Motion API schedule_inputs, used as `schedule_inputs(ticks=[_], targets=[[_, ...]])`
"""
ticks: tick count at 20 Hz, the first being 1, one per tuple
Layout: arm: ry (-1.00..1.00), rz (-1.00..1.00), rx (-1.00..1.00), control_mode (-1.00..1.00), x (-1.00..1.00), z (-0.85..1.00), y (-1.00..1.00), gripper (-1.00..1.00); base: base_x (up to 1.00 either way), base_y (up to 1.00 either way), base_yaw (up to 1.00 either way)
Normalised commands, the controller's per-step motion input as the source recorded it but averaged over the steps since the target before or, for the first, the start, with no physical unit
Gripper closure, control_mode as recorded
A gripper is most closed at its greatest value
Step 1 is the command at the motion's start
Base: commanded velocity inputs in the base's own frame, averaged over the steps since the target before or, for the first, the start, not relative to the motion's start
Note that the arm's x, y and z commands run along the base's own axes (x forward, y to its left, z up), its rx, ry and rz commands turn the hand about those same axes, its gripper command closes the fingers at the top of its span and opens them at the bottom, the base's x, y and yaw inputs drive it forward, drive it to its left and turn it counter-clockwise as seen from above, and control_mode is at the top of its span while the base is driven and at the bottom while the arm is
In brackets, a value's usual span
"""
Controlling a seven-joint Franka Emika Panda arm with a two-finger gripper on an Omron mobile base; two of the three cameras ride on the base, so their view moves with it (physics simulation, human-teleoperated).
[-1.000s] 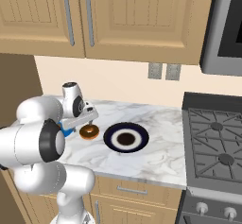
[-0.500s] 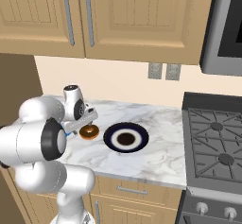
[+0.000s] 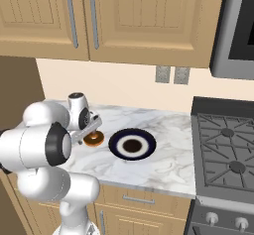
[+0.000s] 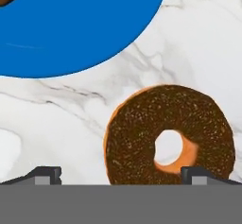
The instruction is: Place the pastries on the plates.
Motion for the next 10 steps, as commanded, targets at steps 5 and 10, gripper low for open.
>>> schedule_inputs(ticks=[5, 10], targets=[[0.01, 0.14, 0.00, -1.00, 0.00, -0.09, 0.00, -1.00, 0.00, 0.00, 0.00], [0.01, 0.11, 0.00, -1.00, 0.00, -0.12, 0.00, -1.00, 0.00, 0.00, 0.00]])
